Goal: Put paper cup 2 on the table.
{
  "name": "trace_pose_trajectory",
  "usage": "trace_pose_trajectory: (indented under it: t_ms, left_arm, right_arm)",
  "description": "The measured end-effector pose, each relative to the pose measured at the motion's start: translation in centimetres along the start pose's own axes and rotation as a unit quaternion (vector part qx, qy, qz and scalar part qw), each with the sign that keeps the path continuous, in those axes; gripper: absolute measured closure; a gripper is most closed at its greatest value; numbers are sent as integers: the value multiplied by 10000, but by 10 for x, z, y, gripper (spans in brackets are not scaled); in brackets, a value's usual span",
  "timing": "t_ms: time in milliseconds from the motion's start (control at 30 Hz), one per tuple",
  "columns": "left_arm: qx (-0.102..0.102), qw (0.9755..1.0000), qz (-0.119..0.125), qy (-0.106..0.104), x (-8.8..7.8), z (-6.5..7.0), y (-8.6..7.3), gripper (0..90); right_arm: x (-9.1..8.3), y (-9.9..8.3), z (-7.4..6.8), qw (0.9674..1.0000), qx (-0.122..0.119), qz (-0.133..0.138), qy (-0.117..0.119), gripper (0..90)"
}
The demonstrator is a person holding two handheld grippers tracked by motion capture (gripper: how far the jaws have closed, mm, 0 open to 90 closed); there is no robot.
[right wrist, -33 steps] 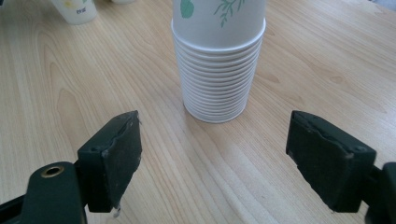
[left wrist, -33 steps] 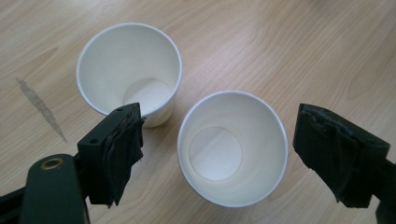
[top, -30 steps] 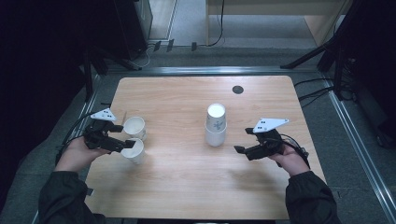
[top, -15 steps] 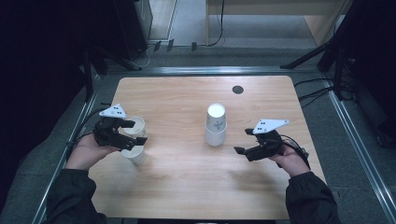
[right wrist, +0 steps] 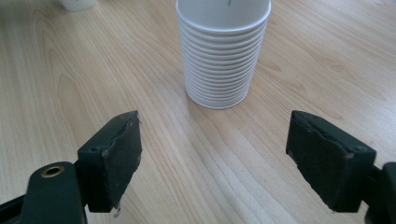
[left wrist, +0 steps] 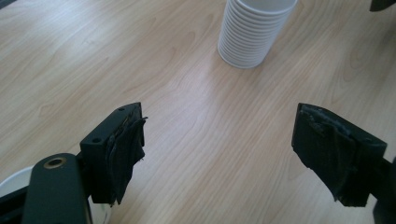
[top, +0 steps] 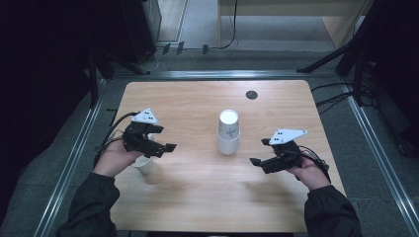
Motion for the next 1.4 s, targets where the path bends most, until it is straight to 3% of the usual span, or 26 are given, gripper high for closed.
trace_pose_trajectory:
  t_ms: [233, 400, 567, 833, 1033, 1400]
  left_arm:
    - [-22, 9997, 222, 57, 17, 6, 8, 171]
    - [-11, 9990, 436, -107, 28, 13, 12, 171]
    - [127, 9993, 360, 4, 44, 22, 15, 171]
    - [104, 9993, 262, 262, 66, 29, 10, 171]
    - [295, 9977, 263, 548, 82, 35, 2, 171]
    - [394, 9976, 220, 533, 97, 42, -6, 171]
  right_arm:
    - [-3, -3, 0, 10000, -12, -15, -51, 188]
    - [-4, -5, 0, 10000, -15, -39, -73, 188]
    - [-6, -6, -1, 9999, -14, -63, -87, 188]
    - [-6, -7, 0, 9999, -31, -83, -97, 188]
    - [-6, -8, 0, 9999, -18, -85, -96, 188]
    - [-5, -9, 0, 9998, -58, -147, -98, 188]
Point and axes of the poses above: each handheld gripper's, and its own axes: x roughly forward along the jaws, y roughly out of its top, z roughly to its right, the point moved 1 cm from there along x, roughly forward along the jaws, and after that the axes turned 11 degrees about -y, right-handed, at the moved point
